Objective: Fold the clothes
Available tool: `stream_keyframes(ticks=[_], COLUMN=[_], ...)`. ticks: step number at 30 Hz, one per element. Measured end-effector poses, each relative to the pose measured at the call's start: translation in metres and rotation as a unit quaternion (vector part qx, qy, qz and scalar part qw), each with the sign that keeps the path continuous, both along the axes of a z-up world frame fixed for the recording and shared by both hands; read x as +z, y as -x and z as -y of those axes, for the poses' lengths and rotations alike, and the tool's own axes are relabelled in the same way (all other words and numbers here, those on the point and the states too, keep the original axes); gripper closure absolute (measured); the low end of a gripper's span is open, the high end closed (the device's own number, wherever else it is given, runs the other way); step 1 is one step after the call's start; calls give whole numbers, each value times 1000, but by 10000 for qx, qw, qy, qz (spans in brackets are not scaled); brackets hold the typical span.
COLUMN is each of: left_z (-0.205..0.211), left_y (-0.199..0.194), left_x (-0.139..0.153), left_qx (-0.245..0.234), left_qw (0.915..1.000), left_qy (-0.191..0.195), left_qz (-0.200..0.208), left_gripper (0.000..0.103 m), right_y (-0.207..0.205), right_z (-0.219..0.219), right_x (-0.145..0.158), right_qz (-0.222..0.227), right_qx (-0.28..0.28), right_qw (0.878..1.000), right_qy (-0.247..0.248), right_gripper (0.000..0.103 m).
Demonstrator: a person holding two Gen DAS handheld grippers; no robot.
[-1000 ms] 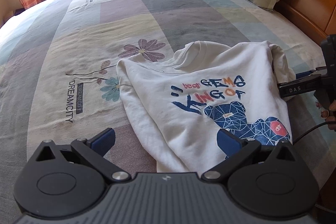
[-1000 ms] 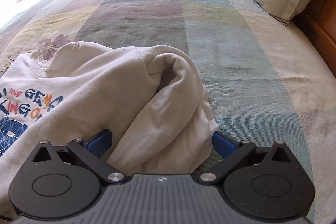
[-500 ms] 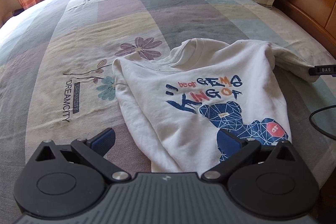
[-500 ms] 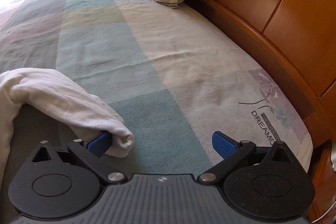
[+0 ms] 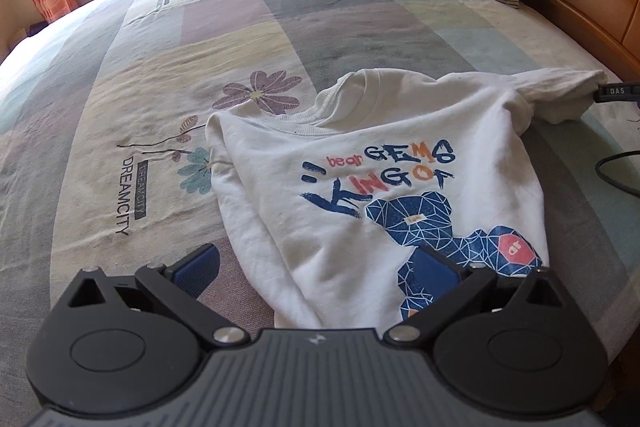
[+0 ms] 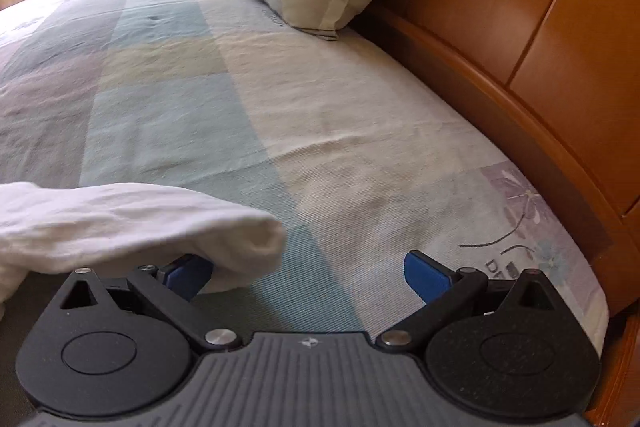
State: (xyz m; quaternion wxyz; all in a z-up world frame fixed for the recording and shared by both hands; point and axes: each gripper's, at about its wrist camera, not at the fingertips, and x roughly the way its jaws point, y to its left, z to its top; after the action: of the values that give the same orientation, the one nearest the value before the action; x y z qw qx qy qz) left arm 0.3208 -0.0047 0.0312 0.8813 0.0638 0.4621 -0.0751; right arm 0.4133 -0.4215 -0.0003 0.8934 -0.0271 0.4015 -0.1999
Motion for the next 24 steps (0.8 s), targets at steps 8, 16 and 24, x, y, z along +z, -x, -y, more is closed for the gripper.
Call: stream_keyframes(ticks=[8, 16, 24], left_z=[27, 40, 52], left_y=[-4, -6, -3], left_x=[-1, 1, -3], left_qx=[-323, -417, -503], left_qw=[9995, 9990, 9985], left_qy=[-47, -153, -198], left_qz=[-15, -14, -64], left_gripper=[1, 1, 1], right_y=[14, 32, 11], right_z=[23, -5, 11], right_x=[4, -6, -12], right_qz=[49, -59, 135], right_qx=[60, 507, -253], right_qw=[9986, 9873, 9850], right_qy=[-523, -1505, -1704], right_gripper=[0, 0, 0])
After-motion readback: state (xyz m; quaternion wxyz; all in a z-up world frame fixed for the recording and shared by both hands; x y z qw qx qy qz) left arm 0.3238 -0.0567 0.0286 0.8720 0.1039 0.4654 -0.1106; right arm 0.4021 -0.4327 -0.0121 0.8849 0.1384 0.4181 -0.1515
